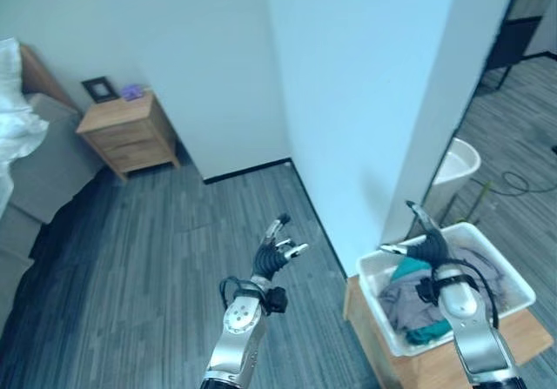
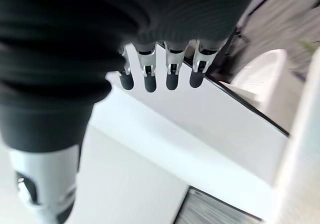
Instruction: Pick up bed clothes into laundry basket.
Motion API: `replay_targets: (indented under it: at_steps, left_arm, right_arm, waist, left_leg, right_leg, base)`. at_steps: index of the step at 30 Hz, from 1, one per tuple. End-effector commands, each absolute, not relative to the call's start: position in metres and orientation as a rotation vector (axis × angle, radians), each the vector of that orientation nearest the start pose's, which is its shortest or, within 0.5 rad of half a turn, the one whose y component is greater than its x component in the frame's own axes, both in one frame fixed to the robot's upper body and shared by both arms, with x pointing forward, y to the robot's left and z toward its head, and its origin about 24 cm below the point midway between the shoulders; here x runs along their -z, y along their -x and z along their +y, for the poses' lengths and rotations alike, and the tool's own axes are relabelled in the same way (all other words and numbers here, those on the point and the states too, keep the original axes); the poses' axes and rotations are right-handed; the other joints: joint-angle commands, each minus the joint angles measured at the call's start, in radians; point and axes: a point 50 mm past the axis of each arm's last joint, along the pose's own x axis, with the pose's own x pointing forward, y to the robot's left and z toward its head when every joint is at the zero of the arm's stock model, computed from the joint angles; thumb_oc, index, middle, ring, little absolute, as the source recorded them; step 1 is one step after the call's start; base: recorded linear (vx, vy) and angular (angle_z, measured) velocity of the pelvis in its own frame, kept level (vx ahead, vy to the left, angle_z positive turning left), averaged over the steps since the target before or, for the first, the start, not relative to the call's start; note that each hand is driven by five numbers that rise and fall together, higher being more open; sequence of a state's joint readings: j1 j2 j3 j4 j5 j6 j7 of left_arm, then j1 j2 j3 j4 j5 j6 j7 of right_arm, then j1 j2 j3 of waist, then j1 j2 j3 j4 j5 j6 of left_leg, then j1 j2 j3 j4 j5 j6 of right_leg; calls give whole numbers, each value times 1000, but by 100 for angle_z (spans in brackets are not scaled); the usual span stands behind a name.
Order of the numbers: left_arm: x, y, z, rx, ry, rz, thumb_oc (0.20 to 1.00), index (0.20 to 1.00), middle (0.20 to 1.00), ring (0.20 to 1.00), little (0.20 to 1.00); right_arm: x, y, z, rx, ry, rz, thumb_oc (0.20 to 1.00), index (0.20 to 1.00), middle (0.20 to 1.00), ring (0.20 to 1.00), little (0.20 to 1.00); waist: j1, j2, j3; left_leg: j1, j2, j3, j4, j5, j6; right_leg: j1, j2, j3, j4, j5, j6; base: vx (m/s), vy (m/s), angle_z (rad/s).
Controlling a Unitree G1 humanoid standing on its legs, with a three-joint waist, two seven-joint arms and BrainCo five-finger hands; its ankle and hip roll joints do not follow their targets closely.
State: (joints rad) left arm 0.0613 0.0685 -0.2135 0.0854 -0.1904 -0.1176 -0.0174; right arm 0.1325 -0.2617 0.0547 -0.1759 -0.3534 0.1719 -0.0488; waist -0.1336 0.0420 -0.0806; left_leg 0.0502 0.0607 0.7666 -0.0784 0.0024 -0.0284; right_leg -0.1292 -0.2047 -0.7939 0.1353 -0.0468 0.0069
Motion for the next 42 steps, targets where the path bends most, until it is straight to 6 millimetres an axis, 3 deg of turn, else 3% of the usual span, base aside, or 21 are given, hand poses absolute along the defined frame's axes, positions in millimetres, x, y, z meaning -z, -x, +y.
replay_targets:
  at_steps: [1,8,12,13,14,16,19,23,24,25,27,28,30,32,33,34,35,36,37,38,42]
  left_arm:
    - [-40,-242,109,194,105,-56,1000,1000,1000,1000,1000]
    - [-31,-242,87,268,90,11,1000,1000,1000,1000,1000]
    - [-25,-242,80,282,85,44,1000,1000,1000,1000,1000]
    - [45,-223,152,19,124,384,1000,1000,1000,1000,1000]
    - [44,-221,160,-6,99,373,1000,1000,1000,1000,1000]
    - [38,-221,169,-67,99,339,1000,1000,1000,1000,1000]
    - [29,-224,171,-92,104,305,1000,1000,1000,1000,1000]
    - [17,-231,175,-99,78,262,1000,1000,1000,1000,1000]
    - [23,-224,179,-101,66,279,1000,1000,1000,1000,1000]
    - [23,-221,180,-104,70,278,1000,1000,1000,1000,1000]
    - [24,-220,180,-104,70,280,1000,1000,1000,1000,1000]
    - [17,-219,183,-121,71,259,1000,1000,1000,1000,1000]
    - [17,-217,184,-128,69,255,1000,1000,1000,1000,1000]
    - [16,-212,193,-182,47,237,1000,1000,1000,1000,1000]
    - [17,-207,201,-234,50,225,1000,1000,1000,1000,1000]
    - [14,-208,204,-255,52,200,1000,1000,1000,1000,1000]
    - [11,-210,206,-272,61,184,1000,1000,1000,1000,1000]
    - [10,-208,213,-318,67,179,1000,1000,1000,1000,1000]
    - [10,-209,213,-319,67,178,1000,1000,1000,1000,1000]
    - [14,-203,217,-352,86,194,1000,1000,1000,1000,1000]
    - [11,-198,226,-376,73,171,1000,1000,1000,1000,1000]
  right_arm:
    - [-54,-231,-193,108,581,37,1000,1000,1000,1000,1000]
    - [-33,-223,-194,117,515,134,1000,1000,1000,1000,1000]
    - [-28,-225,-177,68,367,127,1000,1000,1000,1000,1000]
    - [46,-175,-205,197,-125,382,1000,1000,1000,1000,1000]
    - [52,-173,-203,201,-118,421,1000,1000,1000,1000,1000]
    - [49,-180,-196,161,-77,411,1000,1000,1000,1000,1000]
    - [46,-189,-189,118,-54,394,1000,1000,1000,1000,1000]
    - [33,-204,-177,49,9,330,1000,1000,1000,1000,1000]
    - [32,-204,-168,17,12,324,1000,1000,1000,1000,1000]
    - [32,-203,-163,4,12,325,1000,1000,1000,1000,1000]
    - [32,-202,-163,4,12,326,1000,1000,1000,1000,1000]
    - [27,-213,-151,-13,50,292,1000,1000,1000,1000,1000]
    - [26,-215,-148,-19,41,285,1000,1000,1000,1000,1000]
    - [26,-222,-139,-45,48,290,1000,1000,1000,1000,1000]
    - [23,-231,-128,-89,72,278,1000,1000,1000,1000,1000]
    - [22,-236,-124,-102,84,274,1000,1000,1000,1000,1000]
    - [21,-239,-123,-106,105,270,1000,1000,1000,1000,1000]
    - [14,-249,-120,-126,151,247,1000,1000,1000,1000,1000]
    - [14,-249,-119,-127,151,246,1000,1000,1000,1000,1000]
    - [14,-251,-115,-130,140,258,1000,1000,1000,1000,1000]
    - [13,-251,-109,-158,138,256,1000,1000,1000,1000,1000]
  waist:
    - [-20,-50,-56]
    - [-38,-77,-59]
    - [-51,-80,-43]
    - [-40,-58,-1]
    - [-27,-82,-24]
    - [-13,-95,-35]
    - [-4,-99,-39]
    - [9,-96,-38]
    - [4,-92,-33]
    - [10,-88,-23]
    - [9,-87,-29]
    - [39,-89,-23]
    - [44,-85,-28]
    - [59,-76,-40]
    - [84,-66,-44]
    - [88,-65,-30]
    - [89,-69,-7]
    - [68,-63,3]
    - [70,-63,2]
    - [64,-56,-8]
    - [78,-51,-11]
  left_leg:
    - [176,11,-4,-9,-119,-39]
    - [122,12,-42,-9,-92,-23]
    - [101,15,-47,-9,-79,-13]
    - [128,91,-134,-9,-90,-98]
    - [108,70,-145,-9,-75,-94]
    - [92,67,-146,-9,-67,-82]
    - [75,66,-167,-9,-60,-64]
    - [18,87,-247,-9,-27,-53]
    - [-17,89,-321,-9,-15,-58]
    - [-33,81,-355,-9,-7,-58]
    - [-37,81,-356,-9,-7,-58]
    - [-41,52,-385,-9,-7,-51]
    - [-38,41,-404,-9,-10,-51]
    - [-28,22,-409,-9,-22,-42]
    - [-21,-6,-413,-9,-23,-19]
    - [-26,-19,-397,15,-11,-21]
    - [-80,3,-338,109,-15,-42]
    - [-106,121,-86,167,-9,-83]
    - [-106,122,-83,165,-6,-83]
    - [-80,159,37,155,3,-81]
    - [-93,193,74,108,45,-77]
  right_leg:
    - [28,23,71,-223,177,55]
    - [-8,25,99,-223,212,57]
    - [-32,12,130,-200,238,65]
    - [35,52,501,152,-91,100]
    - [128,93,528,9,-76,59]
    - [154,90,510,-100,-34,70]
    - [135,93,525,-105,-4,81]
    - [98,104,557,-56,-14,87]
    - [52,176,712,-60,-17,60]
    - [32,202,768,-71,-11,44]
    - [29,203,768,-70,-11,43]
    - [76,177,735,-167,30,18]
    - [95,174,727,-209,49,8]
    - [95,154,705,-223,60,27]
    - [94,143,688,-223,59,37]
    - [105,123,637,-223,57,42]
    - [116,93,575,-223,57,47]
    - [119,38,437,-223,53,71]
    - [116,39,440,-223,55,69]
    - [159,47,387,-223,25,80]
    - [214,36,338,-223,-8,93]
  base:
    - [-81,77,5]
    - [-118,107,6]
    - [-94,85,0]
    - [-153,155,1]
    - [-116,130,19]
    - [-174,119,35]
    - [-170,76,-7]
    - [-150,37,41]
    - [-156,91,108]
    - [-114,93,131]
    - [-43,38,143]
    - [-53,31,97]
    - [13,11,32]
    - [100,7,43]
    - [105,40,27]
    - [0,45,21]
    - [-185,107,35]
    - [-203,89,142]
    - [-21,128,246]
    - [112,41,216]
    - [177,138,64]
